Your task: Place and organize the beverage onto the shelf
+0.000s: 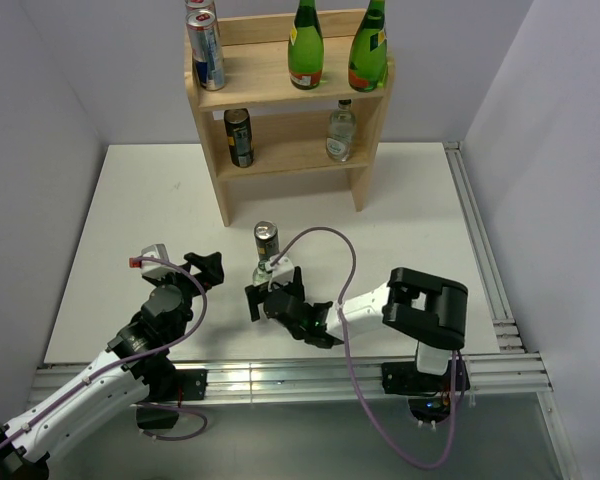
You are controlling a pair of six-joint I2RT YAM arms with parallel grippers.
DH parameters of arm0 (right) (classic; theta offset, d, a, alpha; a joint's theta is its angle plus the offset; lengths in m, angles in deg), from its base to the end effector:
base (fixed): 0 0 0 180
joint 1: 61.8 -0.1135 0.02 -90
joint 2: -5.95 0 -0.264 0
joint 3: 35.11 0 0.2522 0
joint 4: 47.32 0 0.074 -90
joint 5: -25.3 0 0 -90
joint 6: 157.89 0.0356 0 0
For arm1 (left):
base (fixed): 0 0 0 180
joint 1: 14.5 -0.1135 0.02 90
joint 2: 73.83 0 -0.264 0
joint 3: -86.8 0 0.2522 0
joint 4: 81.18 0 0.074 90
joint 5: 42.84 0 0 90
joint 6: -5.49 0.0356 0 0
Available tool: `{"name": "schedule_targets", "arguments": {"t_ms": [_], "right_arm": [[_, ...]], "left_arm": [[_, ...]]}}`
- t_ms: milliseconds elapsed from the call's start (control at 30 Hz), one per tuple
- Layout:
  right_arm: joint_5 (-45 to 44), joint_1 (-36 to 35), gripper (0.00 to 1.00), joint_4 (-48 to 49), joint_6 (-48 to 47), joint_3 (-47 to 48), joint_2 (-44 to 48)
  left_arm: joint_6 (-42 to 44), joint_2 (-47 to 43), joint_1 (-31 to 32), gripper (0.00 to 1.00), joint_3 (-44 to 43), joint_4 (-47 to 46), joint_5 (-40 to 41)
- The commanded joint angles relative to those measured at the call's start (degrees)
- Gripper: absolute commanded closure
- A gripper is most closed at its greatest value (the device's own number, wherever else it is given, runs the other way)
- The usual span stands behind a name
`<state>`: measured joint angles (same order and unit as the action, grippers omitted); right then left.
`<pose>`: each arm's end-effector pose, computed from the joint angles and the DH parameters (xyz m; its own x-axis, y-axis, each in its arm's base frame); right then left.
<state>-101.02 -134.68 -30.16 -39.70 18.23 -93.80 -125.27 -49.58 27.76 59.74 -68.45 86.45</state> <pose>0.1168 0.3074 0.1408 -0.4187 -0.0662 -0.9057 -0.4767 0.8649 0.1571 0.1123 -0.0716 0.2168 -0.1350 -0.5601 -0.8174 -0.0387 0.8273 -0.5605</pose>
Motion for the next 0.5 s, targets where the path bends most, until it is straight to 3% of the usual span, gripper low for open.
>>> {"name": "schedule_targets", "arguments": {"t_ms": [0, 367, 433, 467], "right_arm": [[1.2, 1.0, 0.00, 5.7, -1.6, 4.3, -2.5], [1.1, 3.7, 0.01, 7.6, -2.3, 9.0, -7.7], [0.8, 4.1, 0.06, 7.9, -2.3, 9.1, -8.4], [0.8, 4.2, 0.15, 8.5, -2.5, 9.2, -8.9]], "left_arm": [[1.3, 0.3, 0.2, 0.01, 0.3, -2.0, -0.6], [1.4, 0.4, 0.2, 0.01, 0.2, -2.1, -0.9], [1.5, 0.4, 0.2, 0.01, 0.2, -2.1, -1.0], [1.6, 0.4, 0.3, 0.01, 0.2, -2.1, -1.1]]}}
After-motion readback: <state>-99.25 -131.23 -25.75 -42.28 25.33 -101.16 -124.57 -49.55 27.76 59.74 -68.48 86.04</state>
